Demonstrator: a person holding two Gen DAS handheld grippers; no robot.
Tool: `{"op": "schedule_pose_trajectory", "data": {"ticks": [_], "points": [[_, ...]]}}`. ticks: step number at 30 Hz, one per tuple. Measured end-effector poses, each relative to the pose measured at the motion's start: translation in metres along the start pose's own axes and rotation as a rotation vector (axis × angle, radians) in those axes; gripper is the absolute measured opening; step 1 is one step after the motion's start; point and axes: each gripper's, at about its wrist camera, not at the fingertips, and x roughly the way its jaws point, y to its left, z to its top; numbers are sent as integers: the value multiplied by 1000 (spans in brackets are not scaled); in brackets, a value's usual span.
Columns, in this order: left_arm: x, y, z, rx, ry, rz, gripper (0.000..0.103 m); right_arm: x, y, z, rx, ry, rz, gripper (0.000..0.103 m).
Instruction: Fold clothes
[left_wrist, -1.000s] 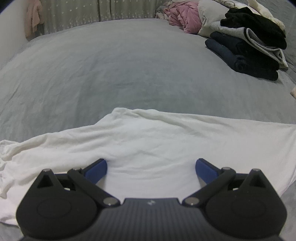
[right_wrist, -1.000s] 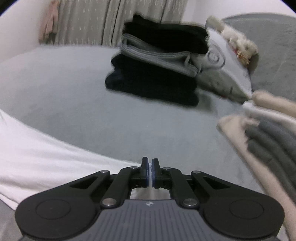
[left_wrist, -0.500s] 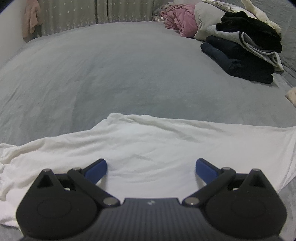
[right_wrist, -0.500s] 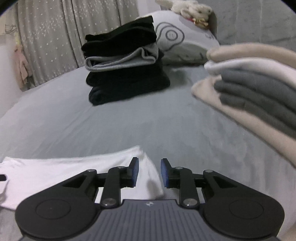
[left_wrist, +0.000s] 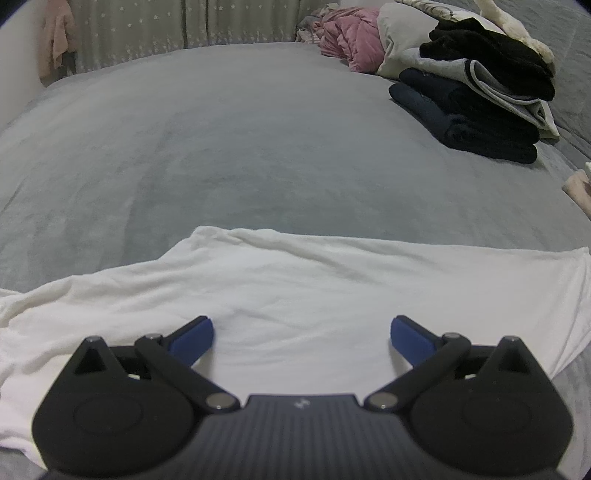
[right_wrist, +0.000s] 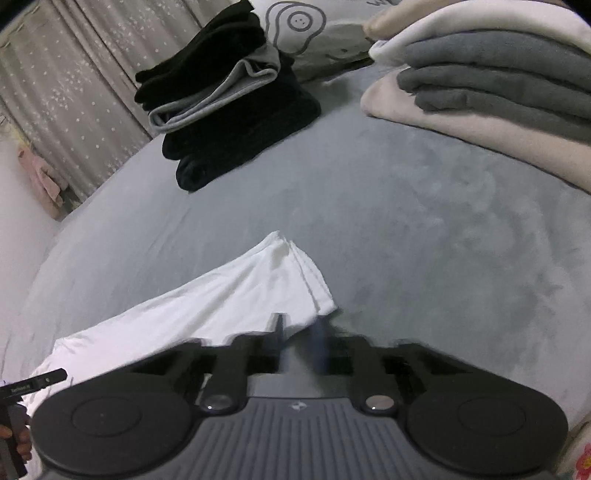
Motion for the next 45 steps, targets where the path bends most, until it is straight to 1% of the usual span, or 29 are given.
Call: {"op": "schedule_pose_trajectory", "data": {"ticks": [3, 5, 6, 8, 9, 10, 13, 17, 18, 19, 20, 21, 23, 25, 26, 27, 28, 30, 31, 33, 36, 37, 39, 43, 45], "points": [[0, 0, -1, 5, 2, -1, 103, -1, 1, 1, -31, -5, -80, 1], [0, 1, -1, 5, 2, 0, 103, 2, -6, 1, 22, 9, -64, 2], [-1, 1, -1, 2, 2, -1, 103, 2, -10, 1, 53, 11, -46, 4], [-1, 3, 0, -5, 0, -1, 103, 2, -14, 2, 92, 1, -2, 20], [-1, 3, 0, -6, 0, -1, 103, 3, -15, 2, 105, -3, 12, 33], [-1, 2, 0, -6, 0, 0, 103, 4, -15, 2, 111, -7, 14, 35], [0, 1, 0, -3, 0, 1, 103, 13, -11, 1, 104, -24, 13, 35], [1, -2, 0, 4, 2, 0, 103, 25, 5, -8, -24, -83, -49, 34], [1, -2, 0, 4, 2, -1, 103, 27, 11, -11, -68, -101, -74, 25], [1, -1, 0, 4, 1, -1, 103, 28, 15, -14, -98, -117, -88, 9], [-1, 0, 0, 0, -1, -11, 103, 27, 16, -14, -96, -126, -81, 5], [-3, 1, 0, -5, -4, -21, 103, 26, 18, -15, -93, -136, -74, 5], [-6, 5, 1, -27, -9, -72, 103, 20, 23, -15, -90, -163, -58, 5], [-8, 10, 2, -65, -9, -154, 103, 13, 34, -15, -127, -187, -43, 5], [-9, 18, 3, -126, -1, -271, 103, 8, 43, -15, -161, -205, -28, 5], [-9, 22, 3, -170, 5, -342, 101, 4, 52, -15, -192, -218, -13, 5], [-8, 27, 3, -211, 10, -406, 98, 3, 60, -16, -217, -222, 4, 5], [3, 38, 0, -355, 35, -615, 94, 0, 77, -18, -267, -229, 38, 5], [9, 38, -2, -397, 51, -670, 90, 0, 85, -19, -292, -230, 53, 4], [22, 39, -6, -476, 81, -771, 87, 5, 100, -23, -341, -217, 74, 4], [37, 29, -8, -493, 109, -821, 86, 17, 131, -33, -436, -183, 114, 4], [39, 26, -8, -490, 110, -827, 86, 20, 139, -37, -461, -170, 129, 4], [46, 14, -6, -483, 118, -874, 86, 26, 154, -43, -505, -150, 156, 4], [58, -4, -4, -500, 140, -934, 86, 31, 176, -55, -568, -128, 204, 4], [66, -13, -3, -532, 160, -991, 85, 30, 183, -59, -582, -122, 238, 5]]}}
